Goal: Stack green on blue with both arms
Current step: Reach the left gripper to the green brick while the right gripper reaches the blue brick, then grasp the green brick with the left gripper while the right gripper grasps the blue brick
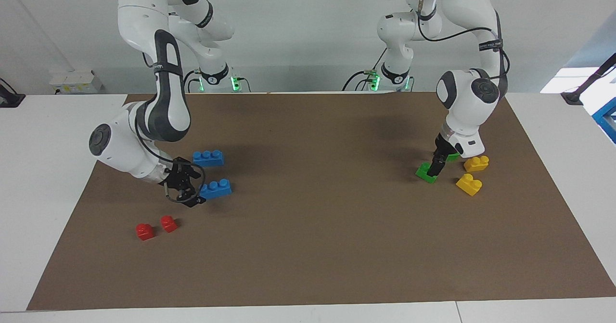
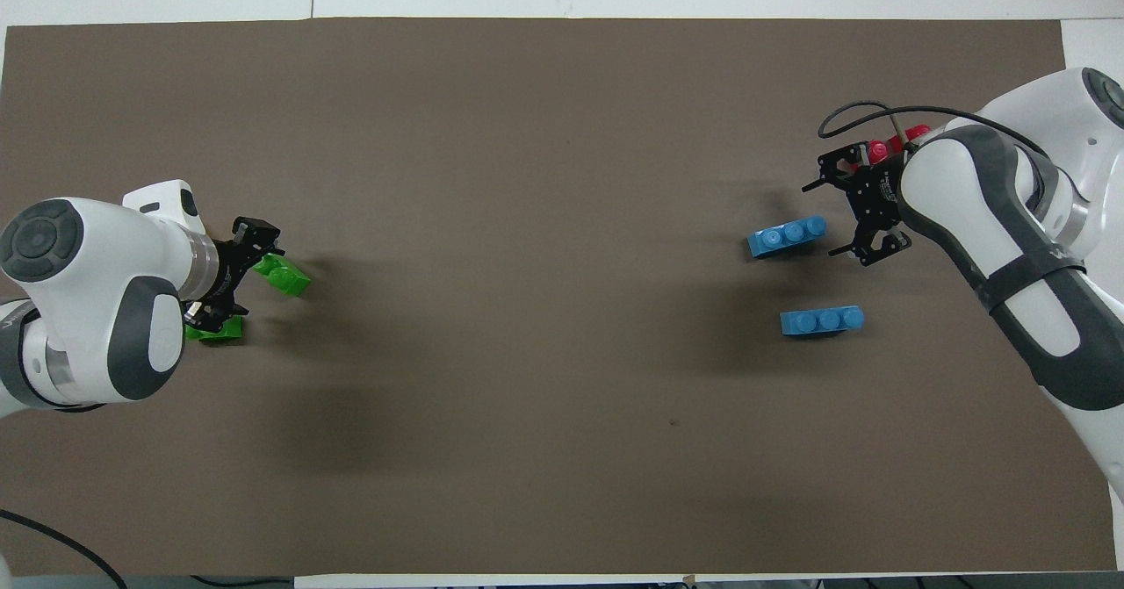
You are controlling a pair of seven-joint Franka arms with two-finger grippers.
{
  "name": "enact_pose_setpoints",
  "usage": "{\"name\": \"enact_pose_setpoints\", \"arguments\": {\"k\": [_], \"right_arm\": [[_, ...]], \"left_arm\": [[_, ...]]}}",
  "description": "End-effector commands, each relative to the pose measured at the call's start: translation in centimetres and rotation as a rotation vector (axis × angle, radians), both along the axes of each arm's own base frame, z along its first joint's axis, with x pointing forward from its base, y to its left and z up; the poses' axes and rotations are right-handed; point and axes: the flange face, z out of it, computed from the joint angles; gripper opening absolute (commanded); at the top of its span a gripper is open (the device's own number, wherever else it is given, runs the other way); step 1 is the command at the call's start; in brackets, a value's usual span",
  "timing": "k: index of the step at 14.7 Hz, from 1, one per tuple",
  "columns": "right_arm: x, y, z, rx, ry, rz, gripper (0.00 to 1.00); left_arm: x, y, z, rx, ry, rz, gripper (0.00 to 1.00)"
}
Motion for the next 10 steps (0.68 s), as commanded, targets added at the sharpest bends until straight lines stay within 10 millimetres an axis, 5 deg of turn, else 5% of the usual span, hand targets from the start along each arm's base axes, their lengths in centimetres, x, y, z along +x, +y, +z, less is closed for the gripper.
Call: {"name": "enact_pose_setpoints", "arguments": {"k": [1, 7, 10], "right_arm": [[-1.0, -0.1, -0.9, 0.016, -0.03, 0.014, 1.0], [-1.4, 0.1, -1.8, 0.006, -0.049, 0.027, 1.0], [-1.5, 0.0, -1.9, 0.002, -0.054, 0.023, 1.0]], "left_arm": [[0.8, 0.1, -1.4, -0.008, -0.028, 0.006, 1.0], [1.4, 0.0, -2.7, 0.015, -0.017, -0.028, 0.95], [1.4, 0.0, -2.8, 0.016, -0.015, -0.034, 0.78]]}}
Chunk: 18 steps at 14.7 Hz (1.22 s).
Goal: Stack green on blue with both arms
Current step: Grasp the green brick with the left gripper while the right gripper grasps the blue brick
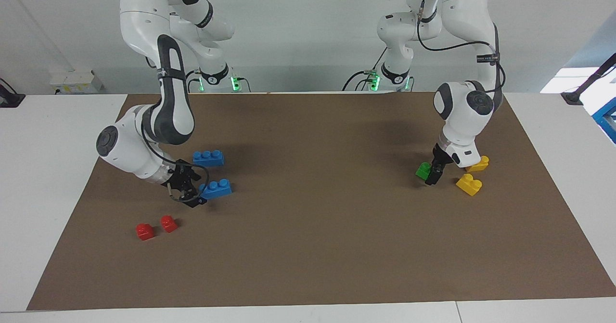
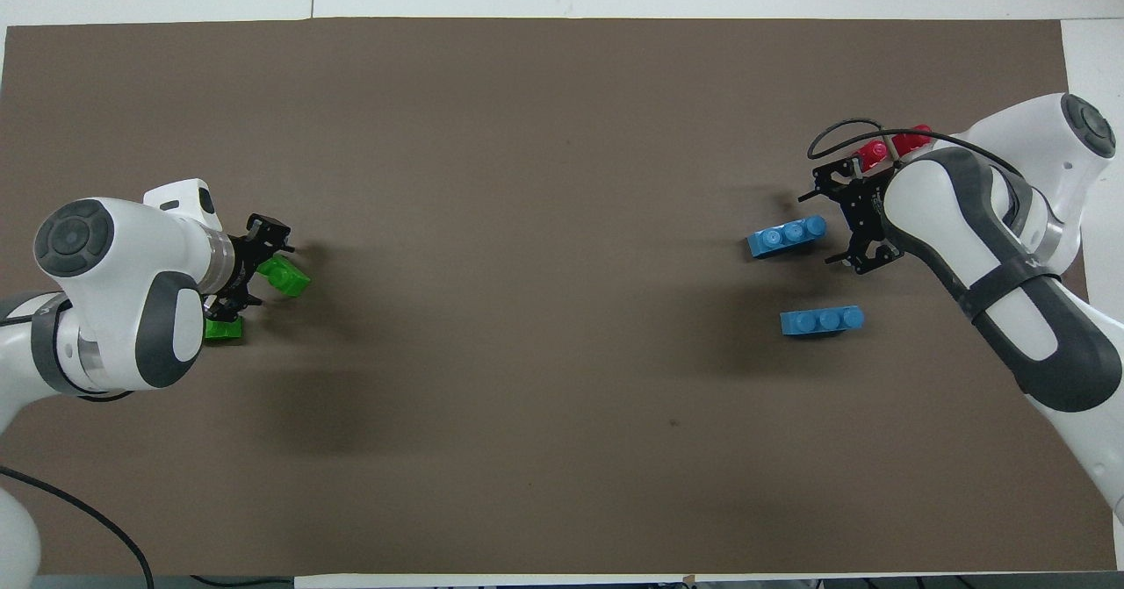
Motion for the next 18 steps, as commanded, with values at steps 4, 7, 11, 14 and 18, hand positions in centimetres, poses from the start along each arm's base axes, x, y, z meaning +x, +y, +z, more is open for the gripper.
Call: {"name": "enact_pose_setpoints", "arguments": {"k": [4, 7, 11, 14, 18], "right_arm": [[-0.8, 0.2, -0.2, 0.015, -0.025, 0.002, 0.99], [-1.0, 0.5, -0.5, 0.011, -0.026, 0.004, 0.82], [-1.2, 1.5, -0.2, 0.059, -0.021, 0.072, 0.0], [-0.8, 2.3, 1.0, 0.069, -0.028, 0.091, 0.0], [-0.9, 6.7, 3.7, 0.065, -0.004, 0.032, 0.0]], "left_arm": [[1.1, 0.2, 0.6, 0.016, -0.024, -0.053, 0.0], [1.3, 0.2, 0.8, 0.016, -0.03, -0.055, 0.0], [1.2, 0.1, 1.4, 0.016, -0.026, -0.057, 0.0], [1.4, -0.8, 3.0, 0.019, -0.006, -0.061, 0.0], [3.2, -1.1, 7.7, 0.016, -0.003, 0.019, 0.0]]}}
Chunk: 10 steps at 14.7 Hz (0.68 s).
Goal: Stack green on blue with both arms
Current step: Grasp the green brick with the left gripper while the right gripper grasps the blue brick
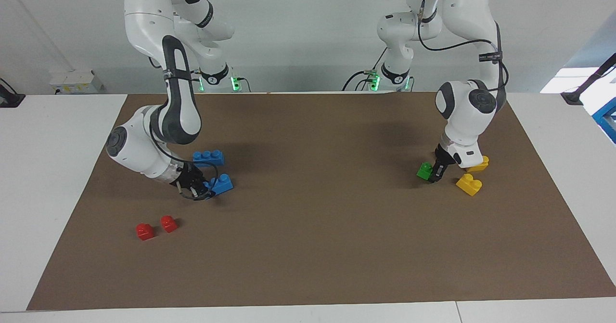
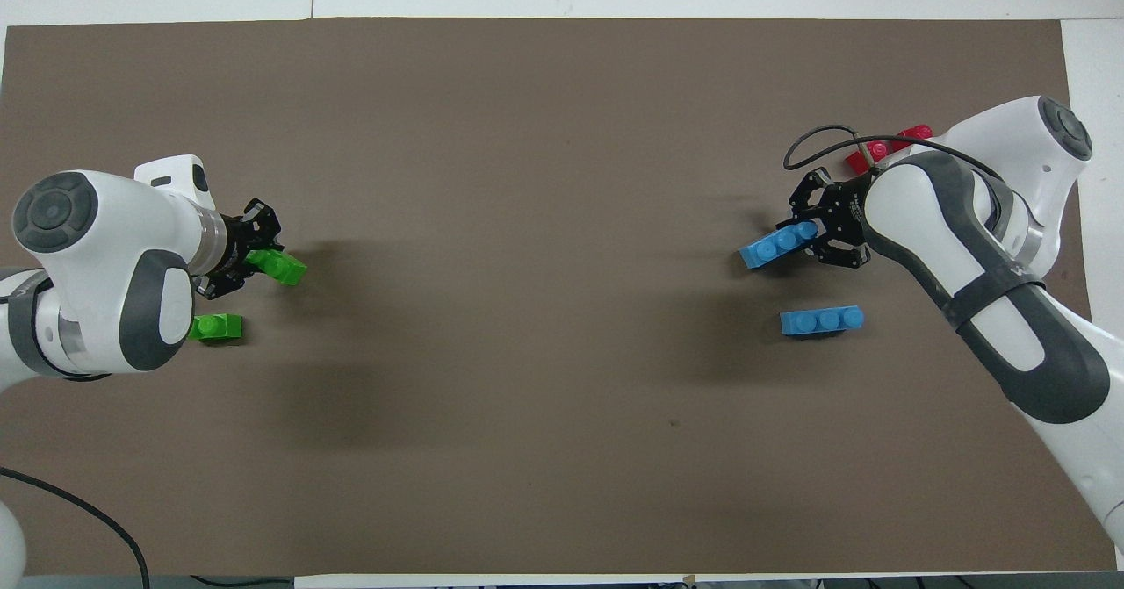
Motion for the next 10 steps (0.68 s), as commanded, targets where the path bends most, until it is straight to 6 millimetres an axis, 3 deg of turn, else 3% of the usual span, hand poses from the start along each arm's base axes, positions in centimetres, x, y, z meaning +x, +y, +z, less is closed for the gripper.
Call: {"name": "enact_pose_setpoints", "arguments": {"k": [1, 4, 6, 10], "right_arm": [[-0.6, 4.4, 3.2, 0.014, 0.009, -0.05, 0.0], [-1.5, 10.1, 5.1, 0.001, 0.037, -0.119, 0.0], [-1.8, 12.7, 5.6, -0.001, 0.048, -0.144, 0.0], [-4.0, 20.8, 5.2, 0.001, 0.017, -0.22, 0.0]], "left_arm": [[1.5, -0.4, 4.5, 0.01, 0.025, 0.09, 0.0], [1.9, -3.3, 8.1, 0.007, 0.037, 0.165, 0.0], [1.9, -6.1, 10.4, 0.01, 0.057, 0.22, 0.0], [-0.3, -12.9, 11.0, 0.053, 0.076, 0.396, 0.0]]}}
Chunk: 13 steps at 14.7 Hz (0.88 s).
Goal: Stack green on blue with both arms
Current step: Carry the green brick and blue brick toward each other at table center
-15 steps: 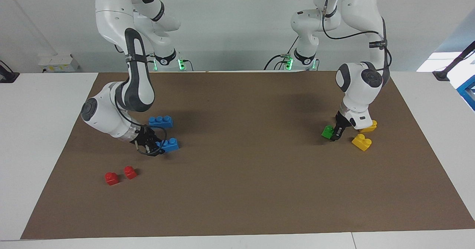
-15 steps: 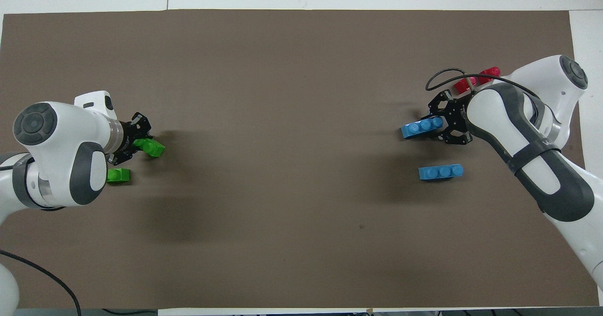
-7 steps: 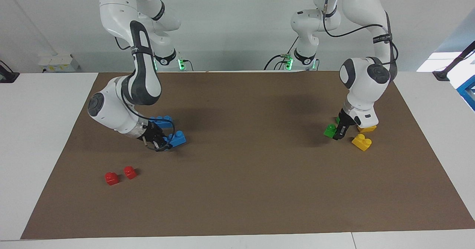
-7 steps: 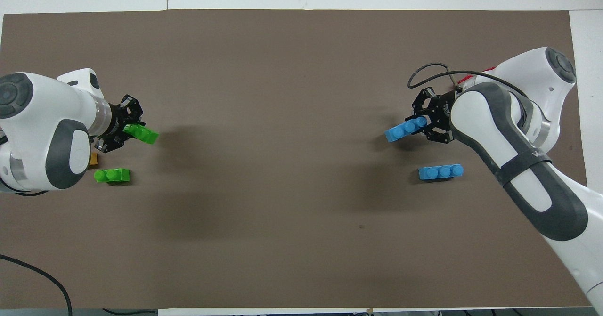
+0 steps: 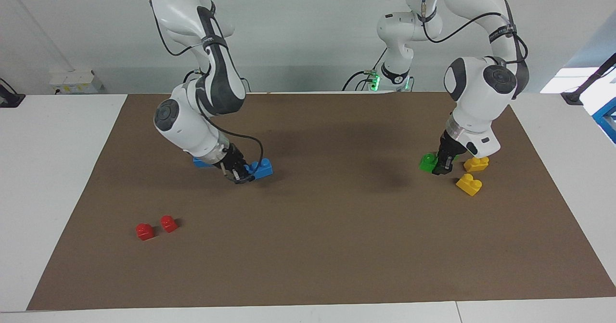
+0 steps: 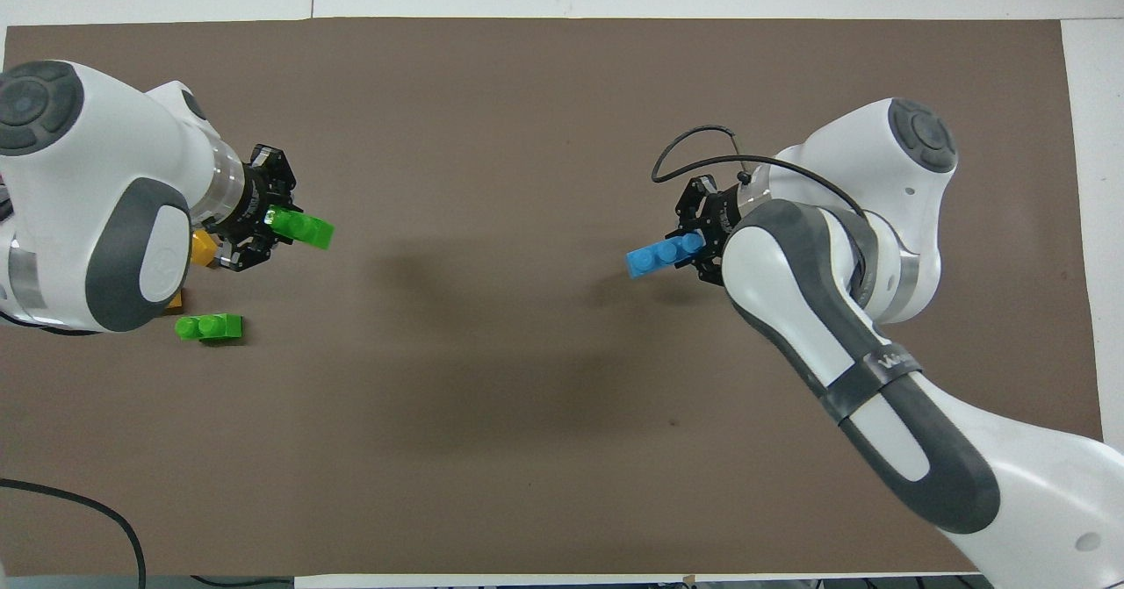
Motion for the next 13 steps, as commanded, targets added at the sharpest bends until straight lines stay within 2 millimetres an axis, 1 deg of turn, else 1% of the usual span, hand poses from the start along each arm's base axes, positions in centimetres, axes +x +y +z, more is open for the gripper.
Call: {"name": "enact_pose_setpoints", "arguments": {"k": [1, 2, 4, 5, 7, 8, 10, 11, 12, 13], "right_arm": [[-1.6, 4.6, -0.5, 0.012, -0.028, -0.088, 0.0], [-2.1, 5.7, -0.9, 0.009, -0.027, -0.083, 0.0], [-2.8, 7.0, -2.2, 0.002, -0.006, -0.069, 0.0], [-3.4, 8.2, -3.0, -0.004, 0.004, -0.056, 0.0], [-4.4, 10.1, -4.3, -0.013, 0.005, -0.061, 0.0], [-4.9, 10.3, -5.0, -0.019, -0.001, -0.065, 0.0], [-5.4, 10.8, -6.0, -0.025, -0.011, -0.077, 0.0], [-5.8, 11.7, -6.5, -0.018, -0.011, -0.087, 0.0], [-6.0, 12.4, -6.7, -0.005, -0.014, -0.106, 0.0], [-6.1, 12.7, -6.6, 0.005, -0.017, -0.123, 0.0]], "left_arm": [[-1.6, -3.8, 0.4, 0.06, 0.011, 0.128, 0.0], [-2.0, -5.1, 0.4, 0.062, 0.011, 0.153, 0.0], [-2.9, -6.7, 0.4, 0.068, 0.018, 0.193, 0.0], [-3.4, -7.6, 0.5, 0.067, 0.017, 0.214, 0.0], [-3.8, -8.4, 0.5, 0.066, 0.015, 0.247, 0.0], [-4.2, -9.4, 0.6, 0.064, 0.013, 0.244, 0.0], [-4.9, -10.7, 0.5, 0.064, 0.01, 0.281, 0.0], [-5.5, -11.9, 0.4, 0.062, 0.004, 0.302, 0.0], [-6.0, -12.7, 0.3, 0.061, 0.001, 0.349, 0.0], [-6.6, -13.6, 0.2, 0.054, -0.01, 0.388, 0.0]]}}
